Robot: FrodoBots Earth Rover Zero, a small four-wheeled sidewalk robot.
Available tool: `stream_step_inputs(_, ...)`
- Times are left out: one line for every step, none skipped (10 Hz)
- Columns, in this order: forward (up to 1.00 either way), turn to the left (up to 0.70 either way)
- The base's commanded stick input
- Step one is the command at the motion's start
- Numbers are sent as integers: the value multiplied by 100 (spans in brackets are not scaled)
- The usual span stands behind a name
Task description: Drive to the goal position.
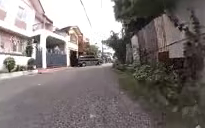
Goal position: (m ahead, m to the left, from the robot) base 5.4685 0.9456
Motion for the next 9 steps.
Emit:
stream_step_inputs(70,0)
stream_step_inputs(70,0)
stream_step_inputs(70,0)
stream_step_inputs(70,0)
stream_step_inputs(70,0)
stream_step_inputs(70,0)
stream_step_inputs(70,0)
stream_step_inputs(70,0)
stream_step_inputs(70,0)
